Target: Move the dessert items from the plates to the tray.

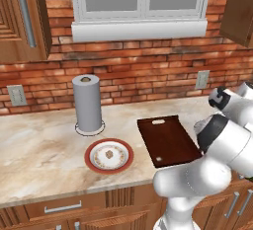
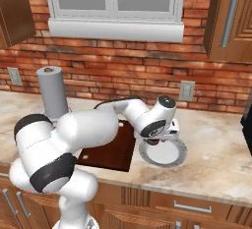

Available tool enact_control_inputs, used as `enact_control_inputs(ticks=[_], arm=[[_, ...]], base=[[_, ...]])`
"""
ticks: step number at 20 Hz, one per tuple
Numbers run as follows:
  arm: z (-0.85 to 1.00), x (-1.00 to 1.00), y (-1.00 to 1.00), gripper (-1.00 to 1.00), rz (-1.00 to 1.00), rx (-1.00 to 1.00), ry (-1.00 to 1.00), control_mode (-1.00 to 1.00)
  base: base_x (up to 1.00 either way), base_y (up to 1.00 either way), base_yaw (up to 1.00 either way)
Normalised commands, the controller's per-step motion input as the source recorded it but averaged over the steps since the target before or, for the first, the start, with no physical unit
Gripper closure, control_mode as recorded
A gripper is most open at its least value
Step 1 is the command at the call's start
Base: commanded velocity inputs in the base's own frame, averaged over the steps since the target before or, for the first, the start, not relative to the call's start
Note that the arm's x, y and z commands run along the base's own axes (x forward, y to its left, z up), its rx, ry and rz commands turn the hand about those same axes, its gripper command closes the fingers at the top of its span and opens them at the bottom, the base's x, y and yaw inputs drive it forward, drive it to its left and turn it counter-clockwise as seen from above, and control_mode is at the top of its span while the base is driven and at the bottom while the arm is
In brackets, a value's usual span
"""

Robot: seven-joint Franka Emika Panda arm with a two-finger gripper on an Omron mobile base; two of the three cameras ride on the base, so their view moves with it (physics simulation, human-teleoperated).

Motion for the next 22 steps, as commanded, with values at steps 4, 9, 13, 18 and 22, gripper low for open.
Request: enact_control_inputs(ticks=[4,9,13,18,22], arm=[[0.53,-0.28,0.56,1.0,0.01,0.0,-0.12,-1.0],[0.25,-0.01,0.78,1.0,0.0,-0.07,0.01,-1.0],[0.01,0.13,0.99,1.0,0.0,-0.19,0.18,-1.0],[0.02,0.15,0.89,1.0,0.0,-0.14,0.17,-1.0],[0.01,0.24,0.66,1.0,0.0,-0.04,0.03,-1.0]], base=[[0.0,0.0,0.0],[0.0,0.0,0.0],[0.0,0.0,0.0],[0.0,0.0,0.0],[0.0,0.0,0.0]])
